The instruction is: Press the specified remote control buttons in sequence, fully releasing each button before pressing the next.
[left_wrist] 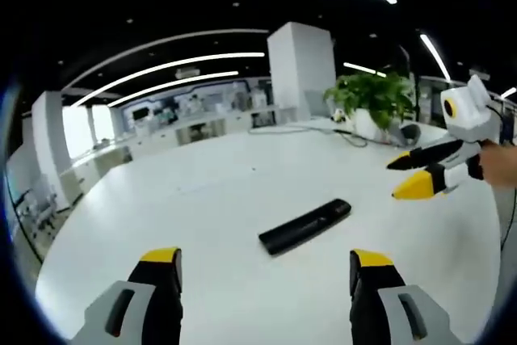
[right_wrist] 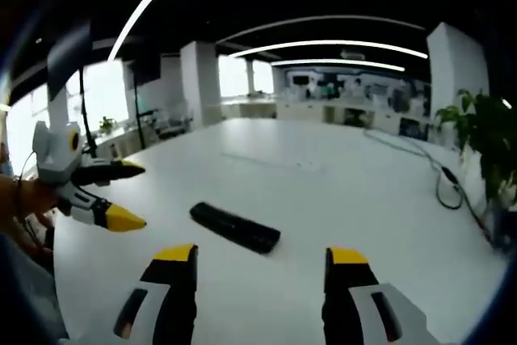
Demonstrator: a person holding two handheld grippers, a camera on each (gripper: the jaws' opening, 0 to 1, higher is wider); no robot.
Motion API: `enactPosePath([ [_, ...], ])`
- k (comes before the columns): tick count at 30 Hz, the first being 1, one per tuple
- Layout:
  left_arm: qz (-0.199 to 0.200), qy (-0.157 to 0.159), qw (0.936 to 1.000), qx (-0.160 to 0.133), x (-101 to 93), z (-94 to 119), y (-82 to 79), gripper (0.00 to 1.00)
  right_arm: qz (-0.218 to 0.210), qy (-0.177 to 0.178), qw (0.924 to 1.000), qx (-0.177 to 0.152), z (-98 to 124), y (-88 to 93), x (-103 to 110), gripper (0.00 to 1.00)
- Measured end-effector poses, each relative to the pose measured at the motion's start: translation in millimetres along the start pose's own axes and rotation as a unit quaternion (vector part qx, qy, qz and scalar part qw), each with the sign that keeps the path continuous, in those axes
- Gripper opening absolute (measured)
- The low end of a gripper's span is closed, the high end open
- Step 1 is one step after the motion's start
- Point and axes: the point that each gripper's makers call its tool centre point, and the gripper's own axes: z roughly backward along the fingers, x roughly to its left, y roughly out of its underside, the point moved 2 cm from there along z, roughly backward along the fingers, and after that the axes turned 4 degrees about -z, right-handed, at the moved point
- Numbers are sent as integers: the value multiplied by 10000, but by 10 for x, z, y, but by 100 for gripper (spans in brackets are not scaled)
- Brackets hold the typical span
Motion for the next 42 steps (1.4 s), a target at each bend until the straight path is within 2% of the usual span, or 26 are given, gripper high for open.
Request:
enactPosePath([
  [11, 61, -166, 9998, 32, -14, 318, 85, 87, 15, 157, 9999, 18, 311, 10, -28, 58],
  [18, 58, -204, 9996, 202, -32, 485, 155, 87, 82, 61, 9997, 205, 461, 147, 151, 57],
  [25, 58, -259, 9993, 274, -90, 676, 138, 87, 114, -68, 9995, 276, 660, 219, 308, 56],
  [31, 161, -350, 9990, 235, -203, 860, 28, 87, 59, -172, 9997, 131, 872, 138, 390, 56],
  [38, 182, -334, 9992, 104, -343, 1075, -127, 87, -243, -131, 9996, 2, 1119, 100, 562, 56],
  [40, 361, -419, 9985, 38, -354, 1149, -157, 88, -317, -115, 9994, 60, 1161, 130, 606, 56],
  [42, 490, -377, 9981, -52, -408, 1214, -203, 88, -475, -156, 9987, -60, 1205, 123, 656, 56],
])
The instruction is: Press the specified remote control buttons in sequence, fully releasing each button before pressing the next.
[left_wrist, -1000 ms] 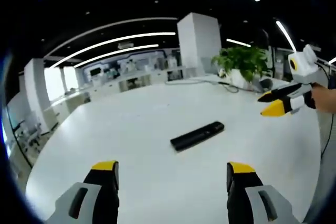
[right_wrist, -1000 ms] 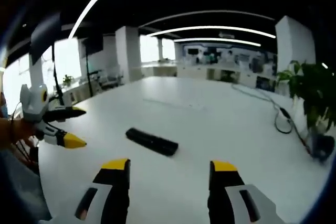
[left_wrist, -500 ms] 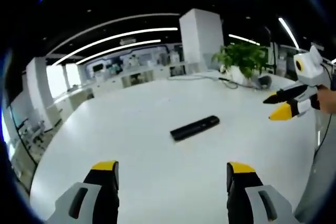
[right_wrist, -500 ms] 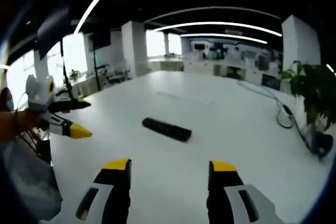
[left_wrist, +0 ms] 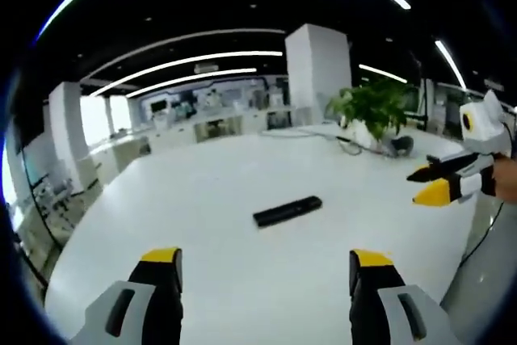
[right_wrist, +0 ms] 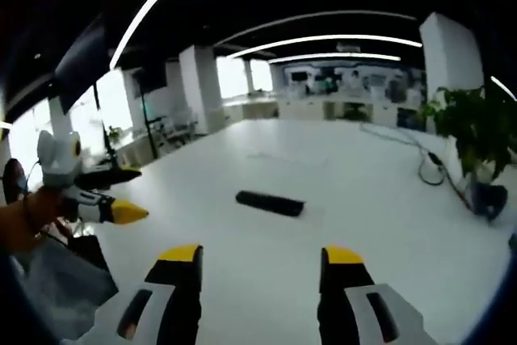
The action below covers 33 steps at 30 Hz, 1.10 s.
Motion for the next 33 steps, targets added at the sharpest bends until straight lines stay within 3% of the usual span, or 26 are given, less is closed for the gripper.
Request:
enactPosePath([
  [5, 167, 193, 9996, -99, -210, 213, -52, 89, -114, -15, 9999, -83, 103, 50, 94, 56],
  [8, 138, 540, 9984, -12, -305, 241, 7, 91, -113, -97, 9999, -45, 137, 94, 180, 56],
  [11, 97, 864, 9962, 48, -371, 255, 66, 88, 85, -474, 9988, -4, 170, 114, 317, 55],
  [18, 351, 1097, 9933, 88, -390, 282, 125, 90, 147, -669, 9977, 7, 257, 159, 376, 59],
  [24, 277, 1242, 9916, 218, -470, 256, 209, 90, 278, -573, 9977, 219, 278, 311, 293, 61],
  [29, 188, 1460, 9889, 185, -552, 231, 208, 89, 291, -797, 9960, 290, 274, 308, 316, 60],
  [33, 195, 1432, 9892, 232, -549, 218, 247, 89, 404, -814, 9954, 311, 258, 294, 338, 60],
])
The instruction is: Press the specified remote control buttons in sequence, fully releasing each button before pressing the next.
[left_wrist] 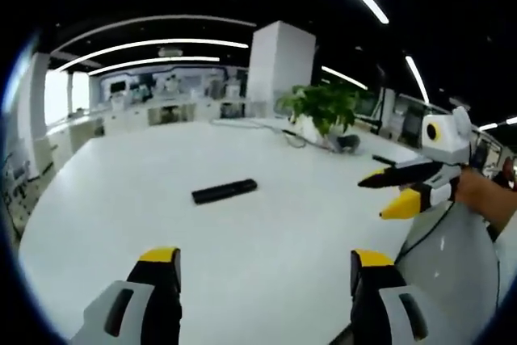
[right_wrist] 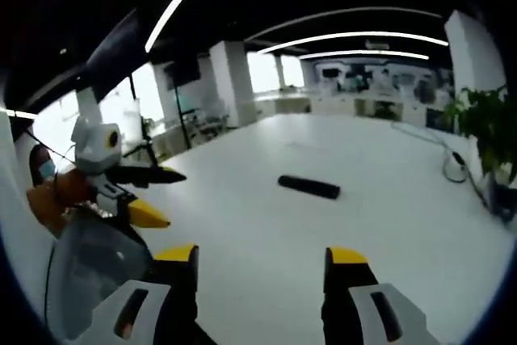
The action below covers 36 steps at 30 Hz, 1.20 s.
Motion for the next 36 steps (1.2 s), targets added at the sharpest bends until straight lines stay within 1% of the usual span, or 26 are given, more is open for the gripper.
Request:
enactPosePath([
  [5, 190, -118, 9997, -122, 37, -16, 16, 88, 63, -20, 10000, 66, -65, 35, 49, 60],
  [8, 215, -115, 9996, -121, 27, -12, 39, 88, 43, -86, 9999, 124, -87, 70, 86, 60],
  [11, 203, -141, 9996, -107, 29, -7, 56, 87, 127, -131, 9997, 181, -103, 98, 126, 60],
  [15, 213, -148, 9996, -126, 27, -2, 76, 87, 166, -147, 9996, 180, -103, 100, 142, 59],
  [17, 215, -182, 9996, -50, 38, 1, 107, 86, 167, -150, 9996, 165, -99, 98, 144, 58],
  [25, 249, -173, 9994, -145, 35, 16, 102, 86, 218, -158, 9995, 142, -91, 96, 135, 58],
  [29, 264, -184, 9993, -171, 40, 19, 97, 85, 325, -136, 9992, 176, -100, 100, 141, 57],
  [36, 270, -198, 9992, -200, 45, 24, 91, 84, 381, -150, 9989, 234, -105, 125, 155, 57],
])
